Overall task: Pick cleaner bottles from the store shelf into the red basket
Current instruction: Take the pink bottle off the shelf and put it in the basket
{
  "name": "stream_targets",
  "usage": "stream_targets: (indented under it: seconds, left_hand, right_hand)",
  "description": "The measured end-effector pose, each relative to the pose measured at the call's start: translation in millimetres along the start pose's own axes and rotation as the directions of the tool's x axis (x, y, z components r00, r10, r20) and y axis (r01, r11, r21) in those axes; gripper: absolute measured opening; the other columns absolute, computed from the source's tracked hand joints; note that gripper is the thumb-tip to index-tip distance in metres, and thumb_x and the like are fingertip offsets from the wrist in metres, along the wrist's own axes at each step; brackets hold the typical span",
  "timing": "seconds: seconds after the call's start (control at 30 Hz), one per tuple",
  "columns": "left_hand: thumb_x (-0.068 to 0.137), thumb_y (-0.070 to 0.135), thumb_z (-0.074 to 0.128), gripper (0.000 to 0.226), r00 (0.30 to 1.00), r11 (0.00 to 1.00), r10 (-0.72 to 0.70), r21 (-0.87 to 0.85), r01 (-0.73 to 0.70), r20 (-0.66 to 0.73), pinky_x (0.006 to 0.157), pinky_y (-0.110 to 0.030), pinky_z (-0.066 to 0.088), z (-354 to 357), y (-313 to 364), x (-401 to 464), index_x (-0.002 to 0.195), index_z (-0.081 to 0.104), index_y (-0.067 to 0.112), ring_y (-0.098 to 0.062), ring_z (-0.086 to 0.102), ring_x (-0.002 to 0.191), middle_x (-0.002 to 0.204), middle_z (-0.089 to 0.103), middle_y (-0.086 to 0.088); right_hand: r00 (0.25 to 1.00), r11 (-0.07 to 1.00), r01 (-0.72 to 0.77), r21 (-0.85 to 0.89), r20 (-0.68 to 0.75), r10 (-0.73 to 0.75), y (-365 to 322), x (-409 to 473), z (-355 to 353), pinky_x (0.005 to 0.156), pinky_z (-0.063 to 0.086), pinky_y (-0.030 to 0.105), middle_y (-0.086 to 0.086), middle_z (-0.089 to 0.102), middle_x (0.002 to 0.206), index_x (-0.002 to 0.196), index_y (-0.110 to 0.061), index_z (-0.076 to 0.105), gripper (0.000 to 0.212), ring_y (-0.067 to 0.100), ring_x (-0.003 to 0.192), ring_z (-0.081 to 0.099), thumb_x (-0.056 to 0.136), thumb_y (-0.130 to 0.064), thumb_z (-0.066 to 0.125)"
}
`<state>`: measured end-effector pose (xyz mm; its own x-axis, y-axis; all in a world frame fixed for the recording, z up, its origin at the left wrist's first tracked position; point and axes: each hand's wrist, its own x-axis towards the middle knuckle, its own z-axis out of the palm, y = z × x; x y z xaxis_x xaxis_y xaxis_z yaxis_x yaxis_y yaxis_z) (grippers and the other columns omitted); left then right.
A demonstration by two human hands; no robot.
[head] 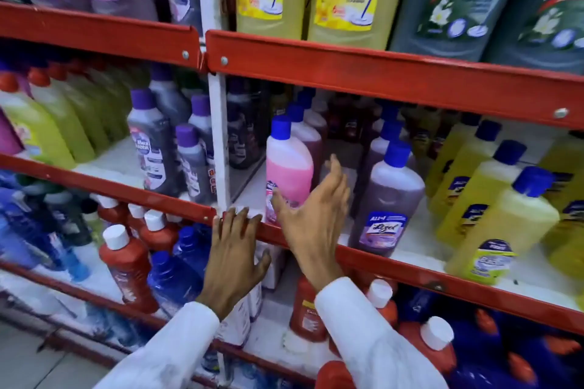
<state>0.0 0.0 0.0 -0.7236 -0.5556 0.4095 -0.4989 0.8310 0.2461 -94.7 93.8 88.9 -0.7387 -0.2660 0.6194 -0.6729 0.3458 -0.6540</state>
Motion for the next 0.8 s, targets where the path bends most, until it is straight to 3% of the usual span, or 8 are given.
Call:
stream_targets:
  seconds: [0.13, 0.27, 0.37, 0.53, 0.6, 0.67, 0.73, 0.8]
  left_hand:
    - [0.080, 0.039, 0.062, 0.067, 0.999, 0.999, 0.038, -0.022, -0.038, -0.015, 0.119, -0.060, 0.023, 7, -5, 1, 0.138, 0.037, 0.015, -0.039, 0.027, 0.145, 0.149, 0.042, -0.016]
    - [0.080, 0.036, 0.064, 0.069, 0.997, 0.998, 0.066, -0.019, -0.067, -0.026, 0.120, -0.060, 0.021, 7, -9, -1, 0.140, 0.037, 0.015, -0.039, 0.026, 0.145, 0.150, 0.041, -0.016]
    - [0.079, 0.036, 0.063, 0.071, 0.997, 0.997, 0.070, -0.027, -0.070, -0.014, 0.121, -0.059, 0.017, 5, -10, -1, 0.142, 0.036, 0.017, -0.038, 0.024, 0.146, 0.151, 0.040, -0.014]
    - [0.084, 0.035, 0.060, 0.062, 0.988, 0.982, 0.148, -0.111, -0.151, -0.040, 0.122, -0.053, 0.021, 4, -1, 3, 0.139, 0.044, 0.011, -0.032, 0.032, 0.145, 0.146, 0.049, -0.011]
    - [0.084, 0.033, 0.060, 0.058, 0.981, 0.971, 0.195, -0.139, -0.195, -0.017, 0.122, -0.048, 0.023, 4, 7, 5, 0.136, 0.047, 0.012, -0.031, 0.038, 0.141, 0.142, 0.054, -0.010]
    - [0.080, 0.032, 0.059, 0.051, 0.975, 0.959, 0.221, -0.178, -0.222, -0.023, 0.120, -0.046, 0.028, 3, 16, 7, 0.128, 0.054, 0.015, -0.033, 0.050, 0.129, 0.130, 0.062, -0.010]
    - [0.077, 0.036, 0.055, 0.042, 0.969, 0.950, 0.234, -0.193, -0.245, -0.077, 0.115, -0.049, 0.036, 1, 25, 7, 0.113, 0.063, 0.017, -0.033, 0.060, 0.109, 0.111, 0.071, -0.009]
    - [0.074, 0.044, 0.050, 0.044, 0.964, 0.951, 0.249, -0.164, -0.262, -0.096, 0.105, -0.056, 0.043, 0, 31, 6, 0.106, 0.067, 0.019, -0.031, 0.064, 0.095, 0.096, 0.073, -0.005]
  right_hand:
    - [0.961, 0.952, -0.260, 0.161, -0.053, 0.271, -20, 5, 46, 0.103, 0.046, 0.045, 0.014, 0.053, 0.142, 0.147, -0.011, 0.032, 0.108, 0.035, 0.128, 0.052, 0.062, -0.045, 0.088]
    - [0.925, 0.902, -0.308, 0.304, -0.125, 0.358, -17, 17, 66, 0.092, 0.055, 0.042, 0.011, 0.060, 0.129, 0.136, -0.013, 0.040, 0.097, 0.034, 0.114, 0.062, 0.056, -0.034, 0.091]
    - [0.930, 0.873, -0.247, 0.421, -0.152, 0.336, -13, 23, 59, 0.081, 0.053, 0.027, 0.002, 0.058, 0.116, 0.128, -0.013, 0.044, 0.093, 0.027, 0.102, 0.062, 0.051, -0.028, 0.093]
    - [0.967, 0.837, 0.005, 0.548, -0.216, 0.136, -21, 28, 7, 0.070, 0.049, 0.009, -0.004, 0.059, 0.115, 0.121, -0.031, 0.040, 0.085, 0.005, 0.098, 0.061, 0.050, -0.038, 0.087]
    - [0.978, 0.771, 0.045, 0.635, -0.186, 0.096, -25, 34, -16, 0.073, 0.050, 0.015, -0.006, 0.061, 0.110, 0.120, -0.026, 0.043, 0.081, 0.003, 0.092, 0.061, 0.050, -0.035, 0.083]
    - [0.996, 0.584, -0.047, 0.810, -0.009, 0.093, -26, 40, -39, 0.066, 0.052, 0.029, 0.007, 0.064, 0.097, 0.118, -0.008, 0.051, 0.078, 0.017, 0.079, 0.063, 0.047, -0.027, 0.078]
    - [0.965, 0.240, -0.262, 0.935, 0.262, 0.034, -23, 43, -58, 0.063, 0.049, 0.032, 0.013, 0.065, 0.080, 0.105, 0.001, 0.058, 0.077, 0.026, 0.066, 0.061, 0.035, -0.023, 0.077]
    - [0.874, -0.077, -0.474, 0.877, 0.457, -0.166, -22, 43, -74, 0.065, 0.048, 0.033, 0.008, 0.066, 0.083, 0.105, -0.003, 0.061, 0.080, 0.025, 0.064, 0.062, 0.031, -0.027, 0.081]
